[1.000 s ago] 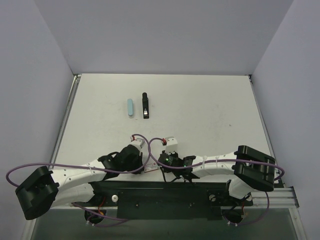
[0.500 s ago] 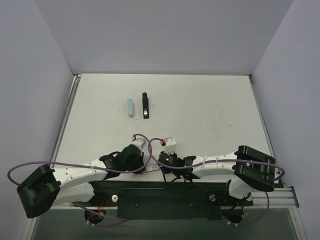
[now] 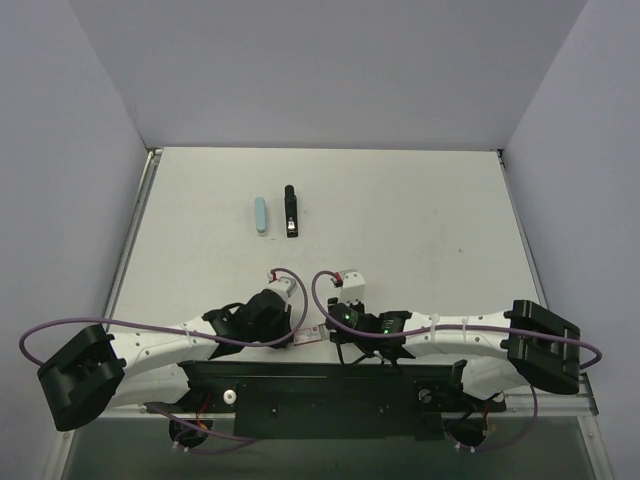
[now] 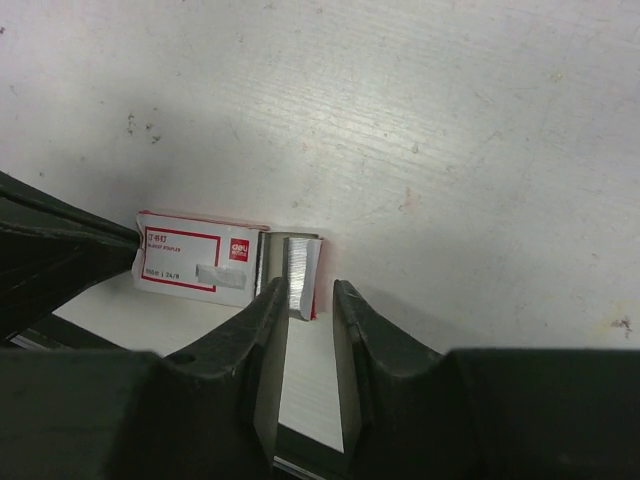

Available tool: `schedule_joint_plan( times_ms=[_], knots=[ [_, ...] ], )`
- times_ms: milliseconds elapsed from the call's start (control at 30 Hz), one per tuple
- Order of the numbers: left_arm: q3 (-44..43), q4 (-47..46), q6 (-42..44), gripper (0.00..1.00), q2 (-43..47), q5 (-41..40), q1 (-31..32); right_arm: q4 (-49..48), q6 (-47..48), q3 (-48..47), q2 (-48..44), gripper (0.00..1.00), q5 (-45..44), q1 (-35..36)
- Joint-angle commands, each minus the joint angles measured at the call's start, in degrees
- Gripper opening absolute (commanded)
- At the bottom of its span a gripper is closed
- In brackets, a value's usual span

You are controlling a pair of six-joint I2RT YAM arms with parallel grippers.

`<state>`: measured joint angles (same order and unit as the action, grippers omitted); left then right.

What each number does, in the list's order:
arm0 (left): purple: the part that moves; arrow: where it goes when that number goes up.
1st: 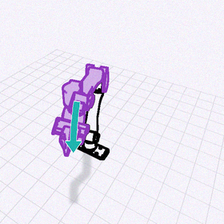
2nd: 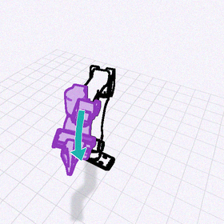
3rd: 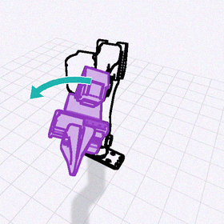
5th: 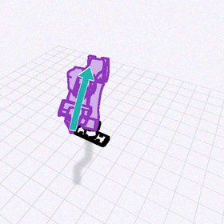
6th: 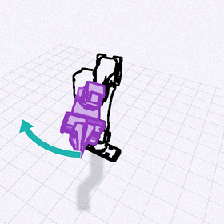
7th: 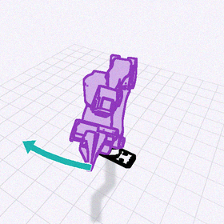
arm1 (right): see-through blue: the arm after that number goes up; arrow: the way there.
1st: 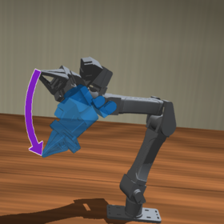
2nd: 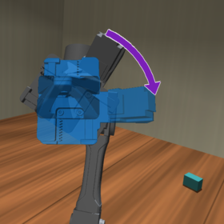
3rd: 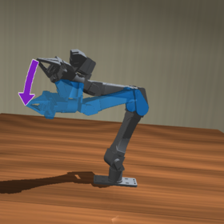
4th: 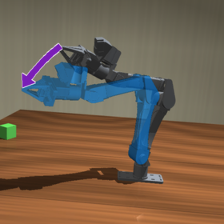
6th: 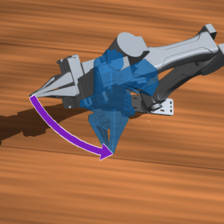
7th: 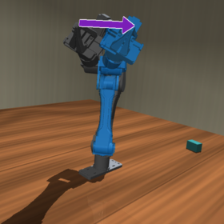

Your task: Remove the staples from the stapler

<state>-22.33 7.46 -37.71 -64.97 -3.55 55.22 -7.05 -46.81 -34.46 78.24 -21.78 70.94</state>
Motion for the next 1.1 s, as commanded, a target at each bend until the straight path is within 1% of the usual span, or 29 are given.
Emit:
schedule_joint_plan(
  times_ms=[0, 33, 100, 167, 700, 1067],
  knots=[
    [-1.1, 1.9, 0.2, 0.0, -0.2, 0.1, 0.7, 4.9, -1.5, 0.3, -2.5, 0.16, -5.0, -0.1],
    [-1.1, 1.9, 0.2, 0.0, 0.0, 0.0, 0.8, 4.9, -1.6, 0.4, -2.5, 0.1, -5.2, -0.2],
    [-1.2, 1.9, 0.2, 0.0, -0.1, -0.1, 0.9, 5.2, -1.9, 0.4, -2.2, 0.04, -5.3, -0.5],
    [-1.3, 1.8, 0.2, 0.0, -0.1, -0.1, 0.9, 5.2, -2.0, 0.3, -1.4, 0.01, -5.0, -0.8],
    [-0.8, 1.9, 0.0, 0.0, 0.1, -0.3, 1.3, -0.5, -1.8, 0.1, 3.4, 0.0, -1.2, -1.5],
    [-0.5, 1.8, 0.0, 0.0, 0.3, -0.2, 1.3, -1.7, -1.6, -0.4, 4.9, 0.0, -0.3, -1.5]
  ],
)
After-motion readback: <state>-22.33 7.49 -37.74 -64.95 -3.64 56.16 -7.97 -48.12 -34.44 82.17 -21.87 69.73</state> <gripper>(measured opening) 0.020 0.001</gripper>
